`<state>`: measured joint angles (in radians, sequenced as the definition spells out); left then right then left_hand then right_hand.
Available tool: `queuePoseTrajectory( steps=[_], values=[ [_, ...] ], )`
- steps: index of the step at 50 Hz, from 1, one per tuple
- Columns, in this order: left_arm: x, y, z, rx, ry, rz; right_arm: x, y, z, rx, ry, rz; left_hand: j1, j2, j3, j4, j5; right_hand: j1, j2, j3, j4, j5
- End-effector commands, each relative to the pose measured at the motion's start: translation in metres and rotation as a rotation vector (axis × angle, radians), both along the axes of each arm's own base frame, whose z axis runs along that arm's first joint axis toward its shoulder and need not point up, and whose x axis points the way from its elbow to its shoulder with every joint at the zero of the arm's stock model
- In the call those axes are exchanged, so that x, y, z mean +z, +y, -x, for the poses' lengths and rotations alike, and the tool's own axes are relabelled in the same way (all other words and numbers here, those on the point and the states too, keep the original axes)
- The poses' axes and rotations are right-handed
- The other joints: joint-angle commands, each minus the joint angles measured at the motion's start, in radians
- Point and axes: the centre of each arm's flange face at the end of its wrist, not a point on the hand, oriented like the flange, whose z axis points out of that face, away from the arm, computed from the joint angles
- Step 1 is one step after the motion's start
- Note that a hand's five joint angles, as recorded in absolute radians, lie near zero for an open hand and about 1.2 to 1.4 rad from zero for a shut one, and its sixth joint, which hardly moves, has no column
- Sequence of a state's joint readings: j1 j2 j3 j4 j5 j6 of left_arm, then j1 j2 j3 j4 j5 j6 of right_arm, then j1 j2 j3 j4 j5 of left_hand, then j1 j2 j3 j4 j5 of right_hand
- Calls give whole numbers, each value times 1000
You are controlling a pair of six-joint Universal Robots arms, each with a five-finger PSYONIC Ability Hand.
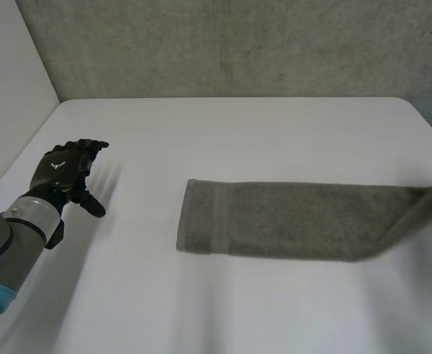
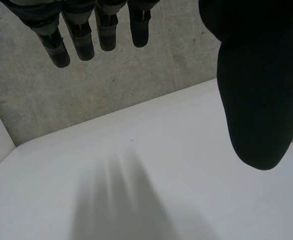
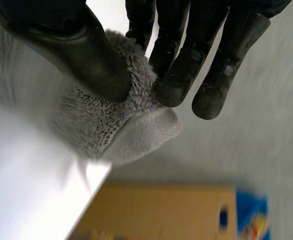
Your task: Fold the towel.
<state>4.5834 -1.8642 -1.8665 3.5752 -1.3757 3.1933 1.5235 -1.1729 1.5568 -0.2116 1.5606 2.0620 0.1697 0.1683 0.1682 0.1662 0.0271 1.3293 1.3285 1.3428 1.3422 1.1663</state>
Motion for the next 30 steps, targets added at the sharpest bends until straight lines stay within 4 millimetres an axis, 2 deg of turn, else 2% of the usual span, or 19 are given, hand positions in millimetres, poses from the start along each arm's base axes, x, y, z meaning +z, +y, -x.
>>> queuePoseTrajectory(
  steps=[1,2,3,5,6,7,8,10,11,13,14,15,16,17,18,22,24,25,30],
  values=[
    [-1,1,0,0,-1,-2,28,58,-150,413,-85,98,5,6,6,8,-27,67,68,53,54,55],
    [-1,1,0,0,-1,-2,24,79,-181,505,-89,93,5,6,6,8,-27,67,68,53,54,55],
    [-1,1,0,0,-2,-3,24,79,-181,506,-89,93,5,6,6,8,-27,67,68,53,54,55],
    [-2,1,0,-1,-3,-5,7,125,-233,676,-87,58,5,6,6,8,-27,67,68,53,54,55],
    [-2,2,1,-5,-2,-2,7,125,-233,677,-87,58,5,6,6,8,-27,67,68,53,54,55],
    [-2,2,3,-9,-2,1,-7,146,-251,744,-80,26,5,6,6,8,-27,67,68,53,54,55],
    [-2,2,3,-9,-2,1,-7,147,-252,745,-80,26,5,6,6,8,-27,67,68,53,54,55],
    [-2,4,3,-12,-3,2,-34,184,-276,847,-56,-36,5,6,6,8,-27,67,68,53,54,55],
    [-4,5,3,-12,-3,0,-34,184,-276,848,-56,-36,5,6,6,8,-27,67,68,53,54,55],
    [-4,4,4,-16,-3,16,-58,209,-288,909,-31,-85,5,6,6,8,-27,67,68,53,54,55],
    [-4,4,4,-16,-3,16,-58,209,-288,909,-31,-85,5,6,6,8,-27,67,68,53,54,55],
    [-5,5,6,-20,-2,19,-68,215,-290,922,-15,-102,5,6,6,8,-27,-173,-172,-187,-186,-185],
    [-5,5,6,-20,-2,19,-74,218,-291,920,-8,-115,5,6,6,8,-27,-769,-768,-782,-781,-780],
    [-6,6,7,-25,-2,22,-74,218,-291,920,-8,-115,5,6,6,8,-27,-774,-774,-788,-787,-786],
    [-6,7,8,-30,-3,21,-74,217,-289,899,-10,-118,5,6,6,8,-27,-1155,-1154,-1168,-1168,-1166],
    [-7,9,13,-47,-3,21,-65,211,-281,829,-24,-107,5,6,6,8,-27,-1155,-1154,-1168,-1168,-1166],
    [-4,14,23,-79,-1,32,-43,206,-267,776,-115,-100,5,6,6,8,-27,-1155,-1154,-1168,-1168,-1166],
    [-4,14,23,-79,-1,32,-43,206,-266,775,-116,-100,5,6,6,8,-27,-1155,-1154,-1168,-1168,-1166],
    [4,22,41,-135,7,61,-3,186,-222,694,-430,-133,5,6,6,8,-27,-1155,-1154,-1168,-1168,-1166]
  ],
)
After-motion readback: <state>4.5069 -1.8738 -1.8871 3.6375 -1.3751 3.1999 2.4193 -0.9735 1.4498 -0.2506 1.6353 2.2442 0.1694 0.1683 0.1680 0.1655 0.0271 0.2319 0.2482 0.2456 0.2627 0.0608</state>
